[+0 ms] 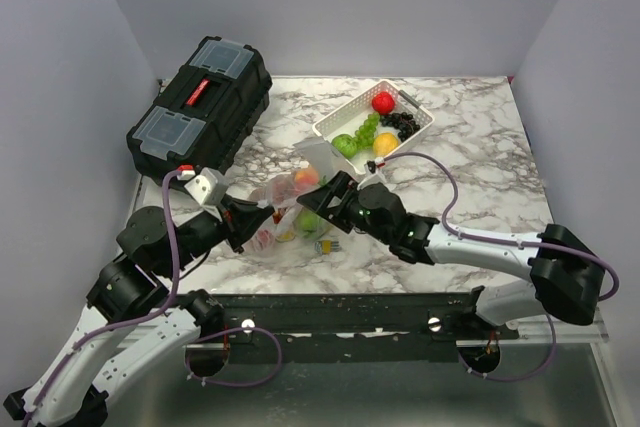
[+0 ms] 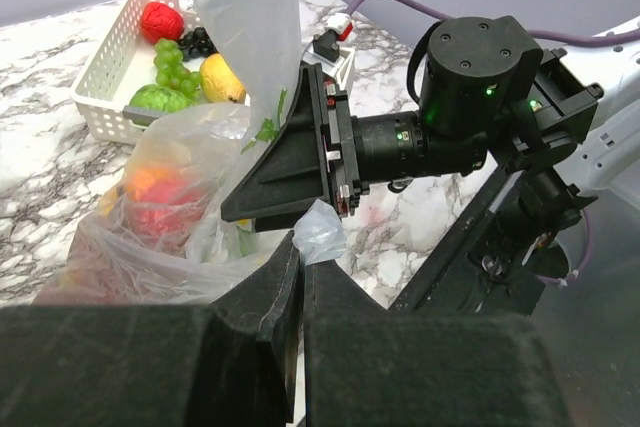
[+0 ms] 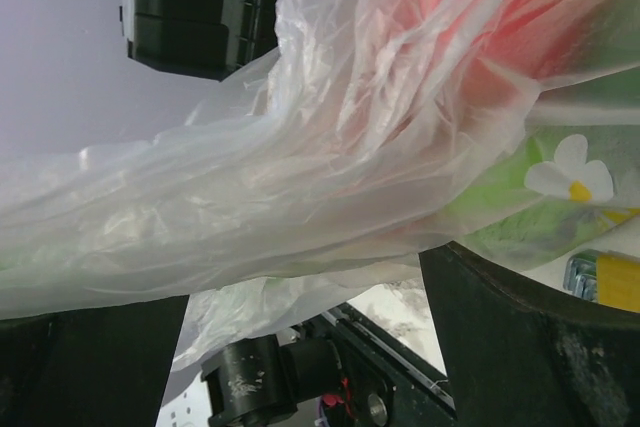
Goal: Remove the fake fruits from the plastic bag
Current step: Adjust the plastic bag at the center of the board.
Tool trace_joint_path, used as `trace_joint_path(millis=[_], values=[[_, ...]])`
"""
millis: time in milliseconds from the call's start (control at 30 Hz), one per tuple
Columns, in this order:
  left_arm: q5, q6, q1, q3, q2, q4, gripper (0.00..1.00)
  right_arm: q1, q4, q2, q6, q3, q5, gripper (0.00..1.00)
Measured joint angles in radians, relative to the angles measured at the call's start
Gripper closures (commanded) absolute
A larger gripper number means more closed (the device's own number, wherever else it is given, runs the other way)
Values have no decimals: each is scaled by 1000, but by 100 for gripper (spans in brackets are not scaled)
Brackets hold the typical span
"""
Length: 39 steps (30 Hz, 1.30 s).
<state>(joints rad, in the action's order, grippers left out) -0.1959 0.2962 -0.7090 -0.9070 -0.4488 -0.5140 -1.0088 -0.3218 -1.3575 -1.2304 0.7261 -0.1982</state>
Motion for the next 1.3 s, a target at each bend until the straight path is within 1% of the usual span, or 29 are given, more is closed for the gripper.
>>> trace_joint_path(millis=[67,200,300,400,467,500,567,633,667,767,900,1000,1067,1167,1300], values=[[0,0,0,0,1,-1,100,-5,0,-11,0,0,-19,21],[0,0,0,0,7,-1,100,-7,-5,-21,7,0,-61,50],[1,0,0,3,21,0,100,-7,-18,-21,15,-6,-94,64],[7,0,0,10,38,-2,100,-7,-40,-19,32,-23,-105,72],[21,-1,0,10,45,-6,85,-7,-70,-13,54,-45,-104,79],[29,-3,0,9,48,-8,71,-7,-86,-7,65,-58,-103,86],[52,-8,0,2,50,-20,50,-8,-118,7,95,-87,-100,98],[80,-17,0,-13,49,-36,33,-9,-153,24,132,-114,-95,99],[90,-18,0,-19,48,-42,25,-9,-171,34,151,-129,-90,99],[172,-31,0,-80,37,-65,13,-8,-220,74,206,-171,-68,99],[295,-32,0,-175,-2,-62,10,-8,-282,126,264,-207,-42,99],[356,-33,0,-250,-58,-47,5,-8,-305,146,290,-211,-32,99],[362,-37,0,-278,-99,-43,1,-8,-321,150,298,-211,-21,99],[352,-47,0,-327,-182,-62,1,-8,-330,150,306,-211,-9,99],[265,-110,0,-419,-311,-126,1,-8,-336,150,311,-211,2,99]])
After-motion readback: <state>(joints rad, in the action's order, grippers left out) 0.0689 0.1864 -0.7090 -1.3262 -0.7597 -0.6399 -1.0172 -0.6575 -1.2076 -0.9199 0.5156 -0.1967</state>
